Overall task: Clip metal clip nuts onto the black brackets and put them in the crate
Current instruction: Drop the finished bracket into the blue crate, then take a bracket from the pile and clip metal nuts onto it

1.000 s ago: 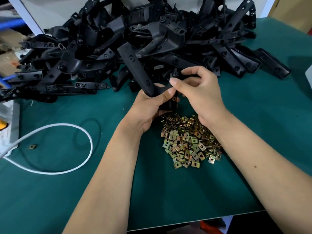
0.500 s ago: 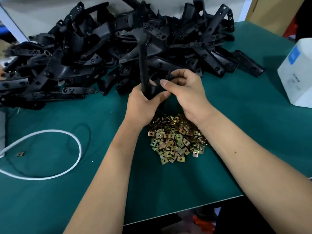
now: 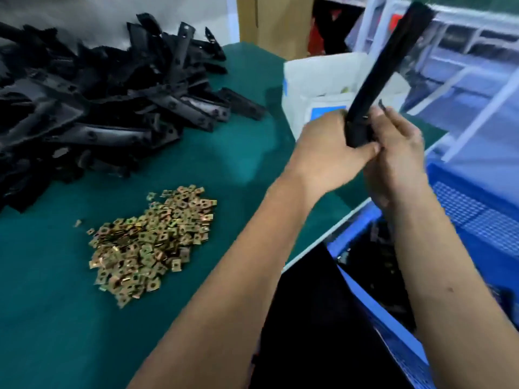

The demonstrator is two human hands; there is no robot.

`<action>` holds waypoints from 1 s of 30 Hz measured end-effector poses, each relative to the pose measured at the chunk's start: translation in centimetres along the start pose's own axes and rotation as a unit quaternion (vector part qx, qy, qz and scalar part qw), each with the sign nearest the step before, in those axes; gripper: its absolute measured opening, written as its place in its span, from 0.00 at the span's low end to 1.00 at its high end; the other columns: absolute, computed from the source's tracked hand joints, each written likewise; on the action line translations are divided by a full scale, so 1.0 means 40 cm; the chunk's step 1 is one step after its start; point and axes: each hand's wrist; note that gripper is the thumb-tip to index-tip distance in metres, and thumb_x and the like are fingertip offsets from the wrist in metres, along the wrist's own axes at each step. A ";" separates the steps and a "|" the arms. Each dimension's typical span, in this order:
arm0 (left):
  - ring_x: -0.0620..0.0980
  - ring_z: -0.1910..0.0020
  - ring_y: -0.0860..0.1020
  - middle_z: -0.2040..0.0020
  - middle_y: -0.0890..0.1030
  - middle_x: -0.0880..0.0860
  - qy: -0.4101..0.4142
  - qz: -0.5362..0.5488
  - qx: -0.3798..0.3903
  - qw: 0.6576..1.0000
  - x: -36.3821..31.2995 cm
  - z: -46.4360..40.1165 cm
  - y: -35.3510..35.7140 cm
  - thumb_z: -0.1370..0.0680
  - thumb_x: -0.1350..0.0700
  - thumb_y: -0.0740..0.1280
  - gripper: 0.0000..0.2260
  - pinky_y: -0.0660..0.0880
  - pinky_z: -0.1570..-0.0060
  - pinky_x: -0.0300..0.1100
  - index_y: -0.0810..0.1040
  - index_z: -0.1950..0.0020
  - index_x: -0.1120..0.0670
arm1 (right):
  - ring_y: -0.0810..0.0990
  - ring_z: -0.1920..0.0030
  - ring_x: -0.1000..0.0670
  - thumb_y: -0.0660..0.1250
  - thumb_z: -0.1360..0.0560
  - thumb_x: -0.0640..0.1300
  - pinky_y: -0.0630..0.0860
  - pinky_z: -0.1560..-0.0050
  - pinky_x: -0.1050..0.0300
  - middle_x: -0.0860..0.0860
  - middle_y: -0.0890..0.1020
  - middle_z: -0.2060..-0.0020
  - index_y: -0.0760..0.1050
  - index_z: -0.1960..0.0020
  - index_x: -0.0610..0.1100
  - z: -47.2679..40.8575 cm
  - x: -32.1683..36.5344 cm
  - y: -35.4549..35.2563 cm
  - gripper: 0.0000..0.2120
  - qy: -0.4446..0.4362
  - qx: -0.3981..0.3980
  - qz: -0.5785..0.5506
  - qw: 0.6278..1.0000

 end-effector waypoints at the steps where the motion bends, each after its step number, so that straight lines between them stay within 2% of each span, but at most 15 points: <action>1: 0.53 0.49 0.83 0.51 0.85 0.52 0.005 0.004 0.036 0.999 -0.027 -0.008 0.065 0.26 0.49 0.77 0.12 0.75 0.54 0.44 0.80 0.49 0.54 | 0.84 0.55 0.51 0.63 0.17 0.37 0.79 0.48 0.57 0.47 0.86 0.57 0.82 0.52 0.42 0.004 0.020 -0.072 0.10 -0.003 -0.025 -0.005 1.000; 3: 0.54 0.48 0.82 0.50 0.85 0.53 0.001 0.020 0.099 0.995 -0.076 -0.011 0.210 0.27 0.48 0.78 0.12 0.72 0.57 0.44 0.77 0.53 0.52 | 0.84 0.56 0.49 0.62 0.16 0.37 0.79 0.47 0.55 0.46 0.85 0.58 0.81 0.52 0.42 0.025 0.055 -0.229 0.10 0.002 -0.089 0.002 0.996; 4: 0.54 0.47 0.83 0.49 0.85 0.53 -0.006 0.033 0.132 0.991 -0.094 -0.003 0.285 0.27 0.49 0.78 0.12 0.72 0.57 0.43 0.76 0.54 0.51 | 0.85 0.58 0.50 0.61 0.16 0.37 0.80 0.51 0.56 0.46 0.86 0.59 0.81 0.53 0.41 0.045 0.068 -0.314 0.12 0.012 -0.127 0.025 0.992; 6: 0.54 0.43 0.82 0.45 0.85 0.55 -0.038 0.033 0.200 0.979 -0.093 0.020 0.403 0.27 0.48 0.77 0.15 0.75 0.51 0.45 0.77 0.48 0.53 | 0.84 0.65 0.51 0.60 0.16 0.36 0.79 0.62 0.59 0.47 0.85 0.64 0.82 0.55 0.40 0.094 0.064 -0.462 0.14 0.063 -0.187 0.106 0.975; 8: 0.55 0.41 0.80 0.42 0.82 0.57 -0.062 0.023 0.267 0.962 -0.077 0.050 0.504 0.27 0.48 0.78 0.19 0.74 0.50 0.45 0.76 0.44 0.56 | 0.82 0.67 0.49 0.64 0.17 0.37 0.77 0.62 0.56 0.44 0.84 0.63 0.82 0.50 0.36 0.166 0.052 -0.616 0.09 0.140 -0.215 0.203 0.945; 11: 0.56 0.43 0.79 0.42 0.81 0.56 -0.095 0.015 0.362 0.927 -0.027 0.090 0.605 0.27 0.47 0.78 0.20 0.73 0.50 0.45 0.76 0.45 0.57 | 0.83 0.68 0.52 0.67 0.19 0.36 0.78 0.65 0.58 0.49 0.86 0.66 0.83 0.48 0.37 0.285 0.024 -0.802 0.06 0.240 -0.216 0.374 0.869; 13: 0.57 0.39 0.77 0.39 0.78 0.55 -0.111 -0.009 0.447 0.888 0.005 0.112 0.648 0.24 0.45 0.76 0.24 0.74 0.45 0.47 0.76 0.34 0.57 | 0.82 0.70 0.54 0.70 0.20 0.35 0.77 0.68 0.63 0.51 0.85 0.69 0.83 0.48 0.36 0.348 0.006 -0.883 0.04 0.292 -0.196 0.461 0.815; 16: 0.56 0.32 0.74 0.29 0.74 0.55 -0.107 -0.054 0.517 0.848 0.045 0.138 0.690 0.23 0.45 0.74 0.28 0.70 0.43 0.45 0.72 0.27 0.55 | 0.81 0.62 0.46 0.76 0.24 0.39 0.75 0.60 0.54 0.44 0.84 0.63 0.84 0.50 0.35 0.388 -0.026 -0.947 0.07 0.358 -0.139 0.571 0.725; 17: 0.56 0.33 0.75 0.30 0.75 0.55 -0.104 -0.059 0.517 0.847 0.052 0.145 0.701 0.22 0.45 0.74 0.27 0.70 0.44 0.45 0.74 0.28 0.55 | 0.82 0.59 0.45 0.76 0.25 0.41 0.75 0.57 0.52 0.43 0.84 0.61 0.84 0.52 0.37 0.388 -0.028 -0.955 0.07 0.364 -0.135 0.601 0.699; 19: 0.56 0.39 0.78 0.36 0.80 0.56 -0.096 -0.056 0.481 0.869 0.062 0.148 0.714 0.22 0.47 0.74 0.19 0.73 0.45 0.45 0.79 0.36 0.55 | 0.83 0.58 0.43 0.76 0.25 0.45 0.74 0.58 0.51 0.44 0.84 0.64 0.84 0.58 0.40 0.370 -0.020 -0.952 0.08 0.349 -0.149 0.645 0.663; 21: 0.55 0.46 0.81 0.44 0.83 0.56 -0.089 -0.040 0.431 0.897 0.063 0.137 0.714 0.22 0.49 0.74 0.12 0.78 0.43 0.48 0.80 0.45 0.55 | 0.83 0.58 0.41 0.74 0.26 0.45 0.74 0.59 0.51 0.42 0.84 0.64 0.84 0.59 0.40 0.337 -0.002 -0.931 0.08 0.307 -0.184 0.666 0.654; 23: 0.53 0.49 0.82 0.48 0.84 0.53 -0.074 -0.024 0.376 0.923 0.054 0.114 0.704 0.22 0.52 0.74 0.08 0.79 0.42 0.50 0.81 0.48 0.55 | 0.84 0.52 0.39 0.73 0.25 0.43 0.74 0.55 0.51 0.41 0.86 0.59 0.85 0.55 0.41 0.292 0.023 -0.892 0.06 0.241 -0.205 0.681 0.660; 26: 0.48 0.51 0.82 0.53 0.83 0.47 -0.033 0.007 0.268 0.963 0.017 0.065 0.662 0.23 0.56 0.73 0.04 0.80 0.43 0.48 0.80 0.50 0.51 | 0.84 0.48 0.40 0.71 0.24 0.42 0.77 0.48 0.50 0.43 0.87 0.55 0.86 0.52 0.43 0.211 0.063 -0.790 0.06 0.142 -0.187 0.687 0.687; 28: 0.48 0.52 0.83 0.54 0.84 0.46 0.000 0.040 0.191 0.981 -0.017 0.030 0.616 0.24 0.60 0.72 0.04 0.80 0.45 0.47 0.81 0.51 0.52 | 0.83 0.53 0.42 0.71 0.25 0.41 0.75 0.53 0.53 0.48 0.86 0.61 0.85 0.56 0.46 0.158 0.089 -0.697 0.05 0.089 -0.155 0.679 0.712; 30: 0.47 0.53 0.83 0.56 0.84 0.46 0.035 0.064 0.116 0.991 -0.050 -0.001 0.551 0.25 0.62 0.71 0.05 0.79 0.46 0.46 0.82 0.52 0.53 | 0.76 0.64 0.43 0.69 0.25 0.39 0.67 0.64 0.51 0.53 0.78 0.71 0.77 0.65 0.47 0.111 0.108 -0.588 0.10 0.053 -0.101 0.681 0.723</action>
Point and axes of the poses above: each hand's wrist, its own z-axis away from the middle knuckle, its own y-axis out of the palm, x = y × z
